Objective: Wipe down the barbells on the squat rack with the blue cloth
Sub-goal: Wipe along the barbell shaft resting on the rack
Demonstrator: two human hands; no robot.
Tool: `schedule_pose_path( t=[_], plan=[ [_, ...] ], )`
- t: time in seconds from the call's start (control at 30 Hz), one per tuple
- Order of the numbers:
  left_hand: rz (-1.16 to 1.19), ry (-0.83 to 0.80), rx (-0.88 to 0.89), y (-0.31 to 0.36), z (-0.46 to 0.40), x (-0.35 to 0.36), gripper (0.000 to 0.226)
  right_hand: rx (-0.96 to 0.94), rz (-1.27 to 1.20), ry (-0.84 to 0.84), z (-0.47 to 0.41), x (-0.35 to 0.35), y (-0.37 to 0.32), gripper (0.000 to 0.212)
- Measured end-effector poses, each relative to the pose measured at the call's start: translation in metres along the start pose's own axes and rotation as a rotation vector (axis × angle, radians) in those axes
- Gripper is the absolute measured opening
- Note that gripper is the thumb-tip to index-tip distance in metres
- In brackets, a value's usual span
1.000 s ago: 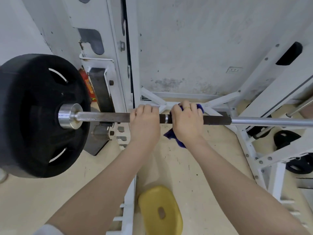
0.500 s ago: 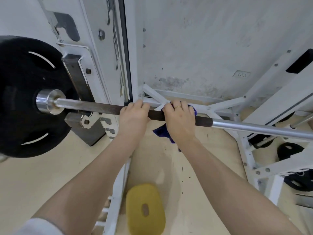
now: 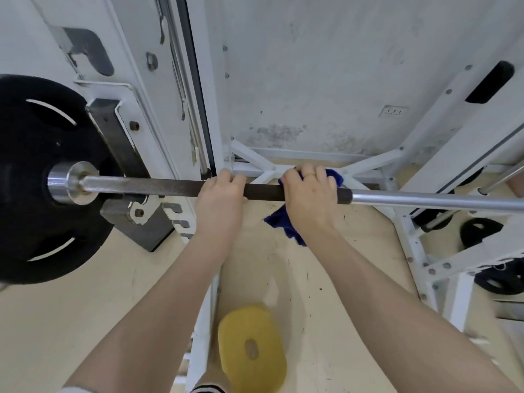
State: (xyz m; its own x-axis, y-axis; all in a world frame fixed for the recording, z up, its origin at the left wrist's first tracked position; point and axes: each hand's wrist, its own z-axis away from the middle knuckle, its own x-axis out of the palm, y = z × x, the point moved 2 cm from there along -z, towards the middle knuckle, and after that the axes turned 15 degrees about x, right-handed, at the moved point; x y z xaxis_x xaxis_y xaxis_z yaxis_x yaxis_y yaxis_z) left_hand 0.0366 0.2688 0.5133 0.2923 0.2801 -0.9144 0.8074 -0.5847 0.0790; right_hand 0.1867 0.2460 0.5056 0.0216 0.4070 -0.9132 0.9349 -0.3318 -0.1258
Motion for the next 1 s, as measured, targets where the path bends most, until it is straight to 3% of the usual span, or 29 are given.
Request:
schedule_pose_path(
  t=[0.13, 0.23, 0.33, 0.47, 0.53, 0.6, 0.73, 0.83, 0.9, 1.0],
  plan=[
    [0.014, -0.061, -0.027, 0.0, 0.002, 0.0, 0.012, -0.217, 0.025, 0.104, -0.009, -0.006, 0.042, 0.014],
    [-0.02, -0.083, -0.028, -0.001, 0.004, -0.003, 0.01, -0.021, 0.014, 0.146, -0.011, -0.007, 0.073, 0.019],
    [-0.108, -0.109, 0.087, 0.0, 0.0, -0.007, 0.031, 0.166, 0.019, 0.209, -0.005, -0.005, 0.047, 0.019],
    [-0.111, -0.168, 0.178, -0.001, -0.003, -0.014, 0.024, 0.095, 0.038, 0.023, -0.003, 0.001, -0.012, 0.01],
    [-0.067, -0.201, 0.161, -0.003, -0.002, -0.013, 0.016, -0.016, 0.032, 0.031, -0.003, -0.001, -0.011, 0.005],
    [-0.055, -0.189, 0.164, -0.006, -0.001, -0.012, 0.023, -0.099, -0.003, 0.088, -0.007, -0.003, 0.012, 0.003],
    [-0.061, -0.082, 0.214, -0.01, 0.004, -0.005, 0.027, 0.09, 0.028, 0.158, -0.008, -0.01, 0.086, 0.03],
    [-0.098, -0.102, 0.178, -0.007, 0.002, -0.006, 0.027, 0.315, 0.064, 0.114, -0.011, -0.016, 0.095, 0.03],
    [-0.14, -0.109, 0.167, -0.003, 0.0, -0.005, 0.027, 0.315, 0.088, 0.077, -0.009, -0.013, 0.067, 0.024],
    [-0.175, -0.176, 0.117, 0.004, -0.003, -0.01, 0.02, 0.142, -0.031, 0.046, -0.001, -0.005, 0.034, 0.017]
  ],
)
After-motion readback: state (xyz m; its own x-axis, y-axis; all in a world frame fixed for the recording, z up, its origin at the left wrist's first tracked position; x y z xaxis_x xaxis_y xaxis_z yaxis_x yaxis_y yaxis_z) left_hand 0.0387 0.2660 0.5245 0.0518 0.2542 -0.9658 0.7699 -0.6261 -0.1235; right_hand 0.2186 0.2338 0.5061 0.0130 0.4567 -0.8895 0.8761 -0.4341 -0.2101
